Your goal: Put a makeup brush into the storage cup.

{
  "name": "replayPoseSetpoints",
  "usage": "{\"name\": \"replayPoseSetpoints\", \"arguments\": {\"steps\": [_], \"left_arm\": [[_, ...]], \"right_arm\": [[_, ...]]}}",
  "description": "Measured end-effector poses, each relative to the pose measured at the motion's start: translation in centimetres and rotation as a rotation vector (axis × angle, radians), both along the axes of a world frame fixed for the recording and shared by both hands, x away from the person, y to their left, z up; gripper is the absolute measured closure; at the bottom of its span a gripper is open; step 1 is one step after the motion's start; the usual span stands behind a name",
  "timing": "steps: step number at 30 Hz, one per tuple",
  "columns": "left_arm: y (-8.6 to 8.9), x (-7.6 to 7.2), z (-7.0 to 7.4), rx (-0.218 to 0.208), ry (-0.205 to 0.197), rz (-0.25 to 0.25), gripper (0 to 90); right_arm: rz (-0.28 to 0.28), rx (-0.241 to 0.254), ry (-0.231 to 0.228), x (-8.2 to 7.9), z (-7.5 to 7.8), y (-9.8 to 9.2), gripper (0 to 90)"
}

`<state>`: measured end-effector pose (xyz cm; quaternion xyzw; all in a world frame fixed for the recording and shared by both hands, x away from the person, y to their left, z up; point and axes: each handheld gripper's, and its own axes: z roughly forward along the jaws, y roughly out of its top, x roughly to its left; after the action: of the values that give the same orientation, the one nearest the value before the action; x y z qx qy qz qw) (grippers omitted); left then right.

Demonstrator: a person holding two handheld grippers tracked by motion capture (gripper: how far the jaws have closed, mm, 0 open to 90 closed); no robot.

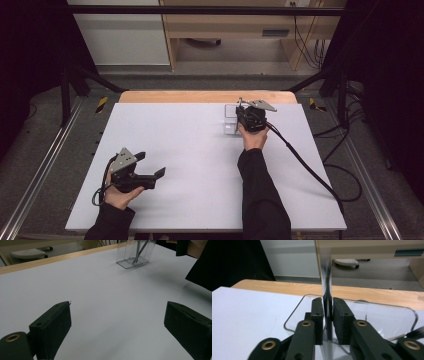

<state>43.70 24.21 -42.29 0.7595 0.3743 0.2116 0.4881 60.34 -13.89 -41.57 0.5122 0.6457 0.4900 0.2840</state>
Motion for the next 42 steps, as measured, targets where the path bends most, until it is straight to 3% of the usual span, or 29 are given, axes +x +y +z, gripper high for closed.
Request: {"name": "replayPoseSetpoints", "arguments": {"steps": [6, 14, 17, 25, 35, 42], "left_arm": [[0.0, 0.0, 0.0, -0.004, -0.001, 0.001, 6.7], [0.1, 0.0, 0.1, -0.004, -0.002, 0.003, 6.7], [0.0, -0.1, 0.1, -0.005, -0.004, 0.004, 6.6], [0.0, -0.2, 0.3, -0.004, -0.010, 0.004, 6.4], [0.2, -0.3, 0.3, -0.001, -0.008, 0.012, 5.9], [0.2, -0.3, 0.2, 0.001, -0.005, 0.018, 5.7]], "right_arm": [[0.024, -0.032, 0.000, -0.9, 0.4, 0.1, 65.8], [0.075, -0.048, -0.034, -3.1, 1.8, -0.2, 49.9], [0.111, -0.027, -0.029, -4.0, 2.3, -0.5, 42.2], [0.203, -0.040, -0.022, -6.3, 3.4, -1.1, 26.3], [0.287, -0.003, -0.038, -9.0, 4.3, -2.3, 16.9], [0.333, -0.020, -0.044, -11.2, 4.2, -3.1, 11.8]]}}
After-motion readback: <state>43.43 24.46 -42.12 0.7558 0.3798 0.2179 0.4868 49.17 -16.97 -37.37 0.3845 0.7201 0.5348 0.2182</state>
